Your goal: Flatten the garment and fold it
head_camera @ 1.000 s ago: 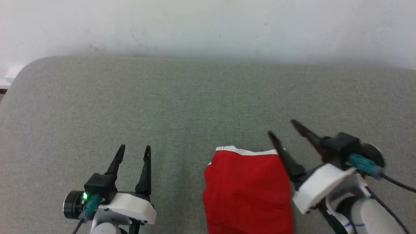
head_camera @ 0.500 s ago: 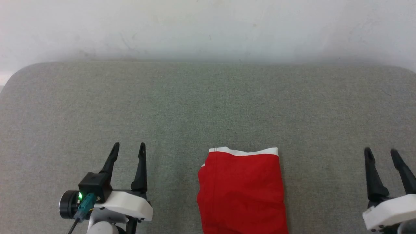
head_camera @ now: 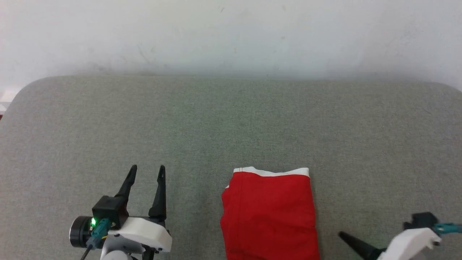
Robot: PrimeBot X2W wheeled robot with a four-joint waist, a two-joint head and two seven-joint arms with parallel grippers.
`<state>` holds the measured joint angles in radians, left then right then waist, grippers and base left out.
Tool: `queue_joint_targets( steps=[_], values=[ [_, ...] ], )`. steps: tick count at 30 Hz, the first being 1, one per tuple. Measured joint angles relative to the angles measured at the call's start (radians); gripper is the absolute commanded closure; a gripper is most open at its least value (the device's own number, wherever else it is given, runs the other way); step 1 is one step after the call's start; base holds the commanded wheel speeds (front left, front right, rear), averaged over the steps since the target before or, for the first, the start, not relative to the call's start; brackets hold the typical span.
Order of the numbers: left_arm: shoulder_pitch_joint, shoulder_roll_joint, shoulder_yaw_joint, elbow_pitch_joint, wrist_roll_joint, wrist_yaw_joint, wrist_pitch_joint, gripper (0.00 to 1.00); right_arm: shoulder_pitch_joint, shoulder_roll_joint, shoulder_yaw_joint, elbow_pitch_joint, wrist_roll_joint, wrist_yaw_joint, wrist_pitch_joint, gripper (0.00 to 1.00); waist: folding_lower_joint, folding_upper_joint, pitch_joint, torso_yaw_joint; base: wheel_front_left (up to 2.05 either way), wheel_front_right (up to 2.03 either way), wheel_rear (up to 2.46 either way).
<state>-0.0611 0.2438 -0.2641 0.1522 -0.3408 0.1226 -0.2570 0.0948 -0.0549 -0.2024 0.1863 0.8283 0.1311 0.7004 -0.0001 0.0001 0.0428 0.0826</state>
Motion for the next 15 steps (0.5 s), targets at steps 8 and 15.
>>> queue_joint_targets(
  steps=[8, 15],
  values=[
    [0.000, -0.006, -0.025, 0.017, 0.003, -0.014, 0.000, 0.00, -0.137, 0.002, 0.184, 0.178, 0.182, 0.000, -0.029, 0.00, 0.0000, 0.0000, -0.007, 0.023, 0.00, 0.00, 0.00],
    [0.000, -0.009, -0.036, 0.028, 0.003, -0.018, 0.000, 0.00, -0.228, 0.002, 0.280, 0.314, 0.172, 0.002, -0.083, 0.86, 0.0000, 0.0000, -0.008, 0.044, 0.00, 0.00, 0.00]
  ],
)
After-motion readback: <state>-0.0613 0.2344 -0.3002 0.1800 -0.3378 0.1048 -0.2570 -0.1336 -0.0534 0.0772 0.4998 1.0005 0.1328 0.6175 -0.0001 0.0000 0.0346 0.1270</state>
